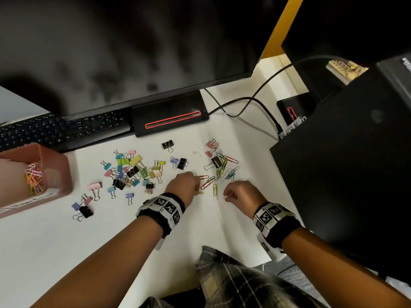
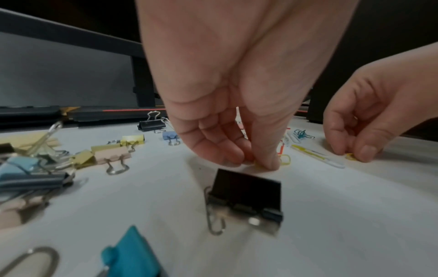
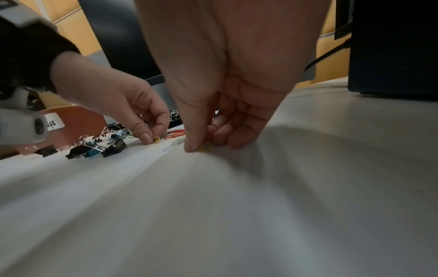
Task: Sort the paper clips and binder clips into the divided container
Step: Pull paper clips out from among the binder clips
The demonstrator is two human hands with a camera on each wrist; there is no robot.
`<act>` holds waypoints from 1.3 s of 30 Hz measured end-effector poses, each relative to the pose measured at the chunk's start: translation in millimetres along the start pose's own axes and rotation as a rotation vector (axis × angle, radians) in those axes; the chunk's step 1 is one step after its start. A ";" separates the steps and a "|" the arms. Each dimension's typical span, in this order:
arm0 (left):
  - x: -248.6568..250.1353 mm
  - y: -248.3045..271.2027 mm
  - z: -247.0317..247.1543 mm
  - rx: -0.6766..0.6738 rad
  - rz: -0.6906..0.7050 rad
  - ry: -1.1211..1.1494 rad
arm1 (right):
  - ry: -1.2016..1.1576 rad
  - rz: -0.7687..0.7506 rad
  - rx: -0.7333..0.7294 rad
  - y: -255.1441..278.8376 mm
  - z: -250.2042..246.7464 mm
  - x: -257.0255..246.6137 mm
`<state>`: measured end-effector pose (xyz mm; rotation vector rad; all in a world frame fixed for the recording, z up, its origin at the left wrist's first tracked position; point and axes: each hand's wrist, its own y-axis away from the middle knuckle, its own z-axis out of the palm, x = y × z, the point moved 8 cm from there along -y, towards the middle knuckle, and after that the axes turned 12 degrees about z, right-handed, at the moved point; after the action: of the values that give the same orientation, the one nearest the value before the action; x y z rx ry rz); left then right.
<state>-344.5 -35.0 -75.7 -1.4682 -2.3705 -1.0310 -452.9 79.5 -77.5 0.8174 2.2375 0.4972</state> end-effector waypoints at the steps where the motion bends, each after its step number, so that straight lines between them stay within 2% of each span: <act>1: 0.9 1.1 -0.7 0.002 0.010 0.010 | 0.029 -0.015 0.003 0.4 -0.2 -1.0; 3: 2.0 3.3 -3.6 0.046 0.036 0.069 | 0.095 -0.068 0.051 1.8 -5.2 -4.1; 6: 4.1 6.6 -12.2 0.174 0.072 0.179 | 0.115 -0.098 0.223 -2.7 -27.2 -3.0; 8: 6.7 4.2 -17.6 0.256 0.079 0.155 | 0.097 -0.116 0.260 -10.3 -36.6 -3.2; 10: 9.5 0.6 -17.2 0.278 0.058 0.108 | 0.104 -0.151 0.212 -20.0 -36.6 -6.1; 14: 14.8 -4.7 -3.1 0.219 0.000 0.066 | 0.106 -0.183 0.134 -34.1 -32.9 -15.8; 23: 6.0 -18.3 -9.8 0.298 -0.009 0.116 | 0.005 -0.216 0.178 -36.2 -27.8 -30.5; 30: 1.1 -23.0 -6.3 0.264 -0.038 0.119 | 0.008 -0.048 0.129 -40.6 -33.2 -32.1; 39: 3.5 -21.5 -5.5 0.280 0.009 0.045 | 0.101 0.033 0.073 -48.7 -30.8 -38.1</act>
<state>-365.4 -41.9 -80.0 -1.3382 -2.3583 -0.6860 -473.6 14.8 -64.9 0.8862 2.3500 0.4841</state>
